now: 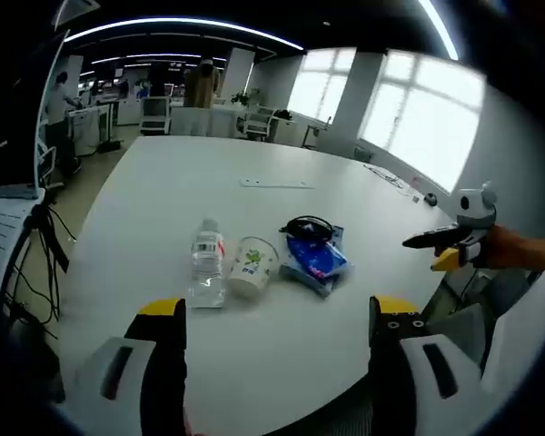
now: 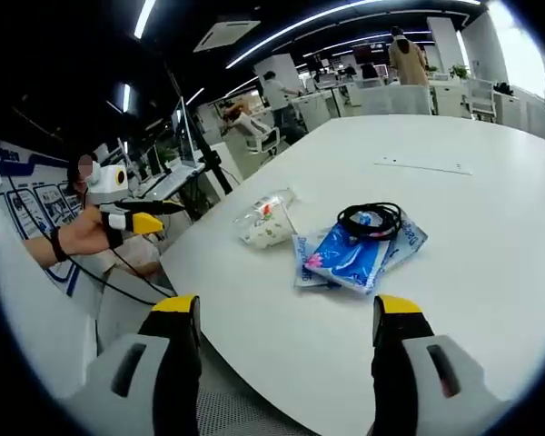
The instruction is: Arrange the tabletop items into an orderly group along one side of the table until the central work area is clear of visible clutter.
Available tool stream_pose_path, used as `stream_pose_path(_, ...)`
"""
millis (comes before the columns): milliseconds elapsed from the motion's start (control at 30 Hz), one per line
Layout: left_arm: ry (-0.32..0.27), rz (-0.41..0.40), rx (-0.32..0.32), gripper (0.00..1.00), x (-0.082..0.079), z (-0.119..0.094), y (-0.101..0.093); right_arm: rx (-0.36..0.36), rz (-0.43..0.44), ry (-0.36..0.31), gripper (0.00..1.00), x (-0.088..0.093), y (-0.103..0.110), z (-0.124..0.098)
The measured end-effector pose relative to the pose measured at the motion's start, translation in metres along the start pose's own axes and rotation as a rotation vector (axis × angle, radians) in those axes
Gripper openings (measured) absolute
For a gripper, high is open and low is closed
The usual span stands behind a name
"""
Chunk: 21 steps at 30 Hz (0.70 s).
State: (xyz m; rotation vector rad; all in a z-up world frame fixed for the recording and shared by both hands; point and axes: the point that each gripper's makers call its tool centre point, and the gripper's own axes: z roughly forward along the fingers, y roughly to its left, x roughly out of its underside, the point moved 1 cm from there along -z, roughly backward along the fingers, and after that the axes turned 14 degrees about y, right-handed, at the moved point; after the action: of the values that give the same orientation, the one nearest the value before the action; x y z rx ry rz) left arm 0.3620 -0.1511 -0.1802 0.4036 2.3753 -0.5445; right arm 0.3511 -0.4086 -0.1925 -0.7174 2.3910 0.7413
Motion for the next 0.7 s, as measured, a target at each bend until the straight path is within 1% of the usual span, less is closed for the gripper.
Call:
stream_pose_path(233, 0.001, -0.001, 0.002, 0.84, -0.0022, 0.0008, 0.0005, -0.003, 0.015, -0.012, 0.77, -0.0011, 0.0006, 0.0002)
stream_pose_path(700, -0.004, -0.011, 0.000, 0.83, -0.0046, 0.0012, 0.0046, -0.006, 0.028, -0.014, 0.77, 0.0003, 0.0007, 0.0015)
